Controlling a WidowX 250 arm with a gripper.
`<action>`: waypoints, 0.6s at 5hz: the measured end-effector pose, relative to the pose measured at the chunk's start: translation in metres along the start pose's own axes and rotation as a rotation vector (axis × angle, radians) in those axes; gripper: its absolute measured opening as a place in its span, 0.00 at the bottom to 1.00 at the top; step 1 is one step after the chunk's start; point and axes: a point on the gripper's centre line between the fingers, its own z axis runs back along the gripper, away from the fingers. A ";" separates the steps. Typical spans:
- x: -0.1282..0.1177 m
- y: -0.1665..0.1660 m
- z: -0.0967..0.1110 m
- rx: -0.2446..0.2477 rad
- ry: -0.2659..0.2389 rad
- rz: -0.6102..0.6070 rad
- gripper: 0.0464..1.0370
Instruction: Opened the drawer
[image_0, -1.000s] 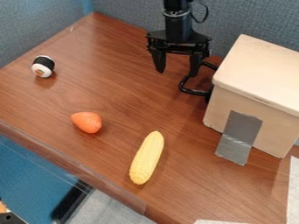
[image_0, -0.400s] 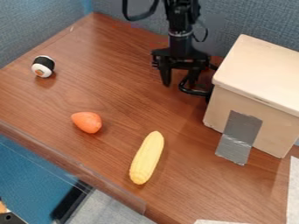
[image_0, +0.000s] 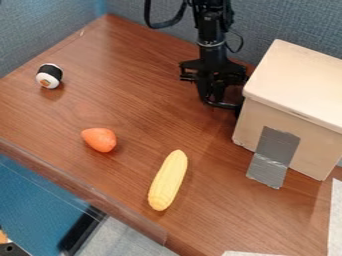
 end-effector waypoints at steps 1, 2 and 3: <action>0.001 0.005 0.005 -0.003 -0.002 0.009 0.13; 0.005 0.030 0.011 0.018 -0.003 0.030 0.13; 0.009 0.059 0.016 0.048 -0.011 0.058 0.12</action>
